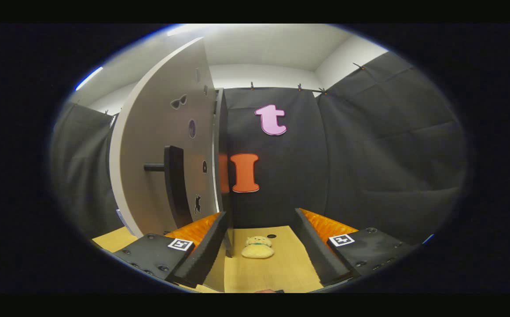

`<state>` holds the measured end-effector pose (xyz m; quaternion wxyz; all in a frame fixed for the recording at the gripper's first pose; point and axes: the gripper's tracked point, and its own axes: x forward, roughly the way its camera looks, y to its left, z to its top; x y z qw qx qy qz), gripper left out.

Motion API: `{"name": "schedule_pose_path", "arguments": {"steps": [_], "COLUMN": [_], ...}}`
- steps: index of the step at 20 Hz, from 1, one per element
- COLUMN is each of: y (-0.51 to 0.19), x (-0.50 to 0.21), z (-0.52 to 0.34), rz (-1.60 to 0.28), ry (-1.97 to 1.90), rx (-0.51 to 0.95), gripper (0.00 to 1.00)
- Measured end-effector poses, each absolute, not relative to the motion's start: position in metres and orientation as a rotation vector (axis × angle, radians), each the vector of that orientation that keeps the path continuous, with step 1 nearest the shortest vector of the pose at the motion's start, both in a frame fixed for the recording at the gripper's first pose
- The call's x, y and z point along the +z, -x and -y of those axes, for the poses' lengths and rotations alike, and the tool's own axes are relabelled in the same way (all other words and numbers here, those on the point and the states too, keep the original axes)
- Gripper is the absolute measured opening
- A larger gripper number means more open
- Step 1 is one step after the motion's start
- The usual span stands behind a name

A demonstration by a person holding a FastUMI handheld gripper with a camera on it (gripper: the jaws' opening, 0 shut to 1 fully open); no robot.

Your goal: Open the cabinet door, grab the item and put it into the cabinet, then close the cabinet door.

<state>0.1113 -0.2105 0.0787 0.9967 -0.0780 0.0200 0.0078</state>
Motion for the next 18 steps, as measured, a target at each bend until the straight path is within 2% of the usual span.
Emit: {"name": "schedule_pose_path", "arguments": {"steps": [18], "y": [-0.096], "x": [0.061], "z": [0.095], "rz": [-0.051], "ry": [0.154], "rx": [-0.029], "gripper": [0.97]}}
